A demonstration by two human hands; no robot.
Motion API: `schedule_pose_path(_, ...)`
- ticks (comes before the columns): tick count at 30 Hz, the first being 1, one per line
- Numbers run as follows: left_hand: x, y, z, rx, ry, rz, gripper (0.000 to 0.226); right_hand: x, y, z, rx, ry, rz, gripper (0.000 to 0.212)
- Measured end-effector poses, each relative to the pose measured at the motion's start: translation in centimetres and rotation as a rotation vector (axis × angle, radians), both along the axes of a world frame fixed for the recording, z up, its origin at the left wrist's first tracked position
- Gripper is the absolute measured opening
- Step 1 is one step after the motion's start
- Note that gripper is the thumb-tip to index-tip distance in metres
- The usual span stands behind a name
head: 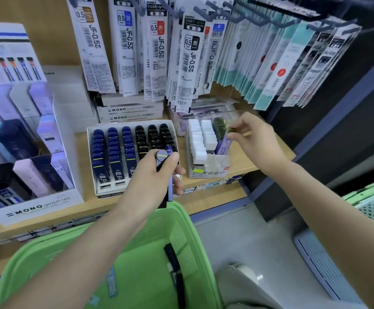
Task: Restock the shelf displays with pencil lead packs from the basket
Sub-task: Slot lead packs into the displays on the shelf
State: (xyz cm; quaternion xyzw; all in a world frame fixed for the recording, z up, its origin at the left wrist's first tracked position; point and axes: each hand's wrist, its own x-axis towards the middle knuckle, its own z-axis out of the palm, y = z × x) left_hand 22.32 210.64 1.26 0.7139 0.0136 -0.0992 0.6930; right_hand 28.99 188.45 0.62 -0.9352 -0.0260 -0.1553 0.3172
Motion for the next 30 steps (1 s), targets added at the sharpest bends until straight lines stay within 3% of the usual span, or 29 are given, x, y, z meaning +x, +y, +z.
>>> schedule_pose_path(6,0.2,-0.6,-0.2,-0.076,0.040,0.022,0.018,0.8,-0.2,-1.2,-0.077,-0.014,0.032,0.008)
schedule_pose_path(14,0.3,-1.0,-0.3,-0.282,0.135,0.069,0.022,-0.6,0.1,-2.4,-0.378,-0.221,-0.006,0.020)
schedule_pose_path(16,0.4,-1.1,-0.5,-0.324,0.154,0.100,0.026,-1.6,1.4,-1.8,-0.293,-0.191,-0.041,0.023)
schedule_pose_path(18,0.5,-1.1,-0.6,-0.350,0.159,0.137,0.028,-3.0,3.3,-0.8,-0.066,-0.102,-0.005,0.017)
schedule_pose_path(24,-0.1,-1.1,-0.6,-0.422,0.173,0.167,0.027,-6.8,8.6,0.4,0.398,0.370,0.248,0.010)
schedule_pose_path(27,-0.7,-0.8,-0.8,-0.429,0.169,0.148,0.026,-7.1,9.6,0.2,0.417,0.432,0.244,0.020)
schedule_pose_path(30,-1.3,-0.2,-0.9,-0.361,0.161,0.139,0.027,-7.4,10.1,0.3,0.380,0.423,0.265,0.014)
